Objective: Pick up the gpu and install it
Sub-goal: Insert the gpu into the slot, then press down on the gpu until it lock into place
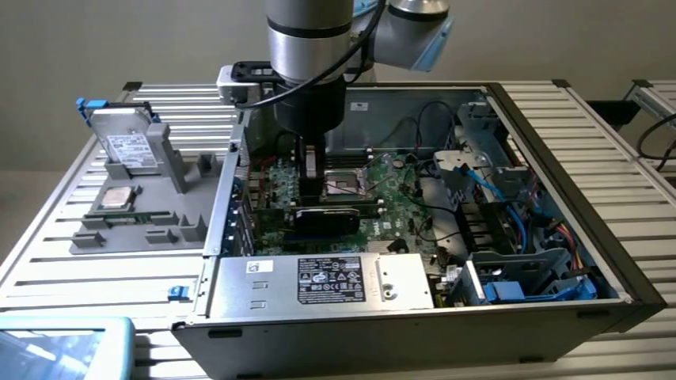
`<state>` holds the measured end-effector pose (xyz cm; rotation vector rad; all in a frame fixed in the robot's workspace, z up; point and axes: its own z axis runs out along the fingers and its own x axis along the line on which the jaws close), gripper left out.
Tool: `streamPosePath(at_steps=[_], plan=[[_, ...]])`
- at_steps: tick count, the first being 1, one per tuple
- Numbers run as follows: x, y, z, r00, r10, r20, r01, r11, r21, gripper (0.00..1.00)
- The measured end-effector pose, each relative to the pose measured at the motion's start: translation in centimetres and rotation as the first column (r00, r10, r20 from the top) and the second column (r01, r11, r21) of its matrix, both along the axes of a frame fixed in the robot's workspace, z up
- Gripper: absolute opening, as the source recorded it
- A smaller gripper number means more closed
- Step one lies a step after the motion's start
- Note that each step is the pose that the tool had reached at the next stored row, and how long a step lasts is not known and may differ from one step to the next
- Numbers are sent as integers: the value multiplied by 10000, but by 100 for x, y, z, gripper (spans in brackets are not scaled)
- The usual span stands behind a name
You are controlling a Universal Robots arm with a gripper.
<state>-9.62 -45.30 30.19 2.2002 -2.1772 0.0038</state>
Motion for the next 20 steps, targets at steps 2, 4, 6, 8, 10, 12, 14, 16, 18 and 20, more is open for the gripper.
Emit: streamPosePath(at_steps=[2,4,6,8,10,12,14,16,18,20], plan=[[0,0,0,10000,0,0,0,10000,0,35],[0,0,0,10000,0,0,0,10000,0,35],[0,0,0,10000,0,0,0,10000,0,35],[0,0,0,10000,0,0,0,10000,1,33],[0,0,0,10000,0,0,0,10000,0,26],[0,0,0,10000,0,0,0,10000,0,14],[0,0,0,10000,0,0,0,10000,0,12],[-1,0,0,10000,0,0,0,10000,0,12],[-47,2,-9,10000,-1,26,1,10000,-20,12],[-99,2,-19,10000,-1,48,1,10000,-28,12]])
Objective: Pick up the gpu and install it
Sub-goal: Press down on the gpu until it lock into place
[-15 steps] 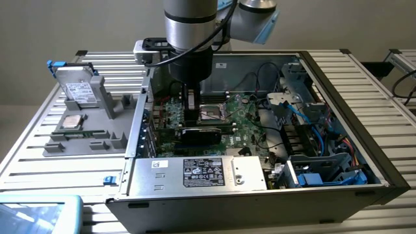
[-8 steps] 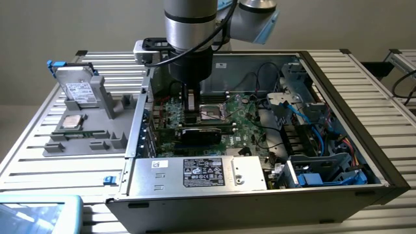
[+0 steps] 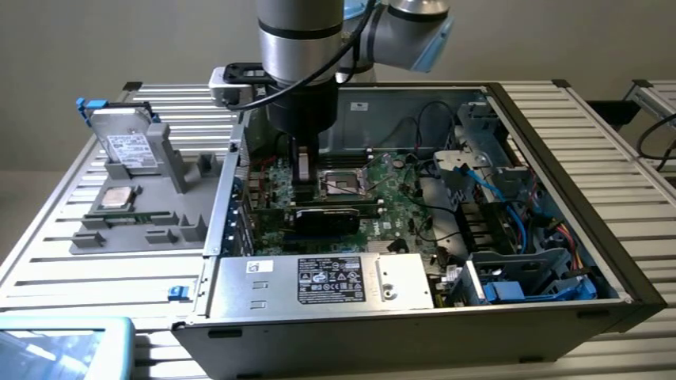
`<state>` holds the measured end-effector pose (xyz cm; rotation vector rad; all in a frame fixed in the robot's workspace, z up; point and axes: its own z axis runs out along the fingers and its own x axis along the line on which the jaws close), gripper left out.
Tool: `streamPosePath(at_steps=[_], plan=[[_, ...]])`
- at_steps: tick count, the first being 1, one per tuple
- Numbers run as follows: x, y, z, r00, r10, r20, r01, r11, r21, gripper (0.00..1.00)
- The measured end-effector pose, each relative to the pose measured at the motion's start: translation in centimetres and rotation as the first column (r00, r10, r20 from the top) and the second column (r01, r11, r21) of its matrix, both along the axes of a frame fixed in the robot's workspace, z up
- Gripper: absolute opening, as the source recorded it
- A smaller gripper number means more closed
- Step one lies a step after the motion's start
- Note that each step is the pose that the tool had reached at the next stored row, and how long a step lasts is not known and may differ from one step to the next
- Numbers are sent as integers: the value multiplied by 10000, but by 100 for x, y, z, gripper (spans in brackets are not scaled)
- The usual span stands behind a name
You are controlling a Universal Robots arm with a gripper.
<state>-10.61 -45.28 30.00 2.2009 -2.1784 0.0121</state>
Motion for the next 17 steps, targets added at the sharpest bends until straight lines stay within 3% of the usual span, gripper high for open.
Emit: streamPosePath(at_steps=[3,10,17], plan=[[-14,1,-39,10000,1,36,-1,10000,-2,12],[-39,2,-165,10000,-5,45,5,10000,-1,12],[-94,22,-214,10000,-31,46,31,10000,25,12]])
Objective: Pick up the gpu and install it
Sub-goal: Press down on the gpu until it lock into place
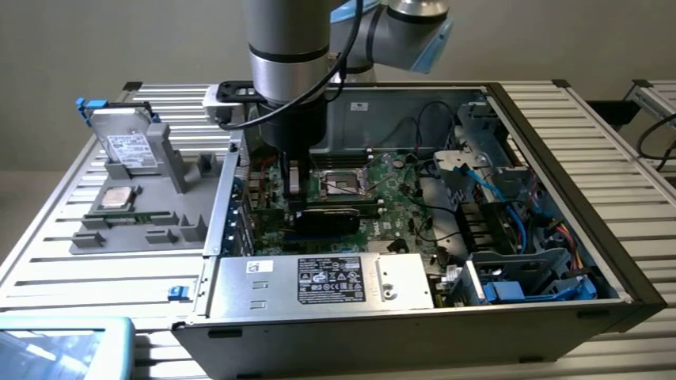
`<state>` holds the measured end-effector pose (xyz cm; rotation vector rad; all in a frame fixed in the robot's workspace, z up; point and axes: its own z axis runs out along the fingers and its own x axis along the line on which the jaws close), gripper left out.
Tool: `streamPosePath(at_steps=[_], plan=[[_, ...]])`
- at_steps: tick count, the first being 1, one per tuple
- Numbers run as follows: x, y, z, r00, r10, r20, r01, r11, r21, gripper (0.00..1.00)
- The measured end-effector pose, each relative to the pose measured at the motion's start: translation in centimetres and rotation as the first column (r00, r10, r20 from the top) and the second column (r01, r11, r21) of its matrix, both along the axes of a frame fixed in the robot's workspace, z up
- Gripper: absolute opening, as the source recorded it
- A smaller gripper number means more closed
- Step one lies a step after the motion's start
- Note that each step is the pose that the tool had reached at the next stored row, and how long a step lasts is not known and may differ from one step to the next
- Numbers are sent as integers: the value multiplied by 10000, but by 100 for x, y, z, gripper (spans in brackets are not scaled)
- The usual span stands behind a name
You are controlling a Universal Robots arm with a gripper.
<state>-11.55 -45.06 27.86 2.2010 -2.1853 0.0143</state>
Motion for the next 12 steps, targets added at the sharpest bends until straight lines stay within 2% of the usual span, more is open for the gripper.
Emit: streamPosePath(at_steps=[3,12], plan=[[-5,25,-26,10000,-20,0,20,10000,21,12],[-16,27,-56,10000,-62,-1,62,10000,58,12]])
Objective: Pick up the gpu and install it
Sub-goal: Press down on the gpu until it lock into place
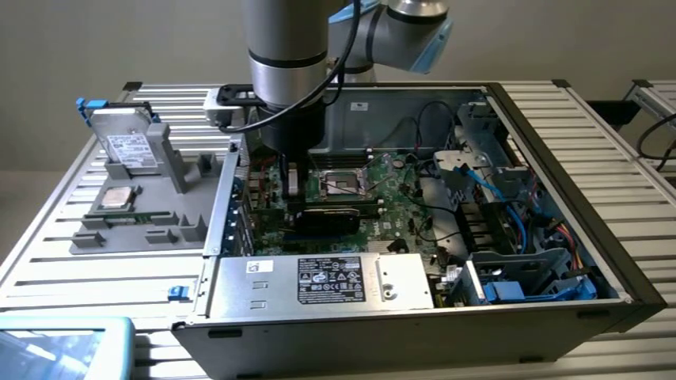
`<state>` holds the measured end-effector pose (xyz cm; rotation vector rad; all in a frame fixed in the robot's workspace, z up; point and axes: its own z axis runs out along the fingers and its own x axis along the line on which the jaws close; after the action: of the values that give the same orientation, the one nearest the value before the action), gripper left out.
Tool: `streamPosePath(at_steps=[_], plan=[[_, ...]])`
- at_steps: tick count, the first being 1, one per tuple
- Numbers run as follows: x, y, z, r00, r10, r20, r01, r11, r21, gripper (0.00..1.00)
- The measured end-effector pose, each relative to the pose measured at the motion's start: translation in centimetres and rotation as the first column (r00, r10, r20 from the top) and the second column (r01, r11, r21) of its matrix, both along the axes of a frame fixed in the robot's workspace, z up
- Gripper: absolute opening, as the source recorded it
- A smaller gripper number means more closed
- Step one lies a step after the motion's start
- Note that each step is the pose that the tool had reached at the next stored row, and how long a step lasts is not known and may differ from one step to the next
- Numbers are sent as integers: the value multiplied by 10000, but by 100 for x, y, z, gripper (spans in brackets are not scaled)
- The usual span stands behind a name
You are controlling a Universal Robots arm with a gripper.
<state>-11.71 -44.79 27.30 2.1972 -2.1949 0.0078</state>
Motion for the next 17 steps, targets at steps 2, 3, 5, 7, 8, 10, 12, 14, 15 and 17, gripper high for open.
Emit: streamPosePath(at_steps=[2,3,5,7,8,10,12,14,15,17], plan=[[-5,0,-3,10000,-10,0,10,10000,3,12],[-5,0,-4,10000,-14,-1,14,10000,4,12],[-6,0,-12,10000,-25,1,25,10000,10,12],[-7,0,-16,10000,-39,-1,39,10000,9,12],[-7,0,-21,10000,-46,0,46,10000,10,12],[-9,0,-30,10000,-64,-2,64,10000,7,12],[-11,-1,-34,10000,-81,-3,81,10000,6,12],[-11,0,-39,10000,-99,-2,99,10000,11,12],[-11,0,-42,9999,-109,-1,109,9999,12,12],[-11,0,-45,9999,-133,-2,133,9999,10,12]])
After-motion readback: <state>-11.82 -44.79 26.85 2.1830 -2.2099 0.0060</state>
